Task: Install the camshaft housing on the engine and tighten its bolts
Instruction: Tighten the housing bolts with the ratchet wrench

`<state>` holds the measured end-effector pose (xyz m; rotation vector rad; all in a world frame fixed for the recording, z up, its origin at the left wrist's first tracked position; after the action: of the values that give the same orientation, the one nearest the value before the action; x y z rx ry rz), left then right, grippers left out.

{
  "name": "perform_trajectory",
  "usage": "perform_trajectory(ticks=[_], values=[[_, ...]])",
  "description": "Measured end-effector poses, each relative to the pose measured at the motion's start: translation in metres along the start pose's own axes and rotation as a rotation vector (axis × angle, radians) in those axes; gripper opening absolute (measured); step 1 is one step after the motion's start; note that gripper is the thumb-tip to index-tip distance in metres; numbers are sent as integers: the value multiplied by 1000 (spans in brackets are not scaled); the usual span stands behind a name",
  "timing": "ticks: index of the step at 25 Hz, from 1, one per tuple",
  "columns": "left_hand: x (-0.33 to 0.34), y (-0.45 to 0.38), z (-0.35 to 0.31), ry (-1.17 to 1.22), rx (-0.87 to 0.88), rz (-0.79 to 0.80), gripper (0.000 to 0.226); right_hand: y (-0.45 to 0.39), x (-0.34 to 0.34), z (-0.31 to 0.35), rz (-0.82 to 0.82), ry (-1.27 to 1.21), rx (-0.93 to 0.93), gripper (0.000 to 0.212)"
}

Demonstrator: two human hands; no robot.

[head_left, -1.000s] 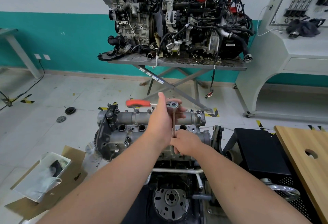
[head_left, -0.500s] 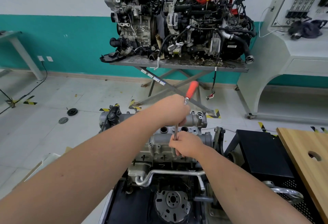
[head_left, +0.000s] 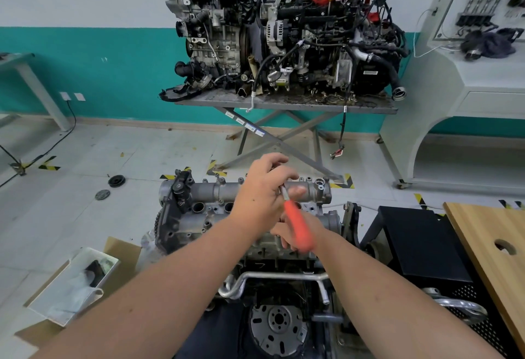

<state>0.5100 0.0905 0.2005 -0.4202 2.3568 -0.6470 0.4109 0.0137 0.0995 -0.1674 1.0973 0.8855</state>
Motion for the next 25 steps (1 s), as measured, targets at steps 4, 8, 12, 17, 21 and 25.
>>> perform_trajectory(ticks=[4,8,12,17,21,25], values=[[18,-1,-10,685,-500,-191,38,0,2,-3,17,-14,54,32],[11,-12,-6,1035,-878,-210,42,2,1,-2,11,-23,71,30],[-8,-28,-8,772,-964,-49,25,2,0,-2,17,-24,68,28],[-15,-45,-38,233,-767,399,28,3,-4,-1,64,-73,13,23],[-17,-60,-52,-366,-350,559,31,3,-4,0,67,-75,21,18],[-8,-39,-45,-613,77,602,12,3,-3,-2,57,-107,43,24]])
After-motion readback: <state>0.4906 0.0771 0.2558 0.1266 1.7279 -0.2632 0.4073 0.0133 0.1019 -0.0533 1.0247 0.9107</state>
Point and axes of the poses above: each hand's wrist, its own y-axis away from the middle knuckle, its own x-axis out of the palm, z = x × y, the point moved 2 cm from there along -y, towards the middle knuckle, and after that the axes turned 8 degrees about y, right-handed, at the moved point
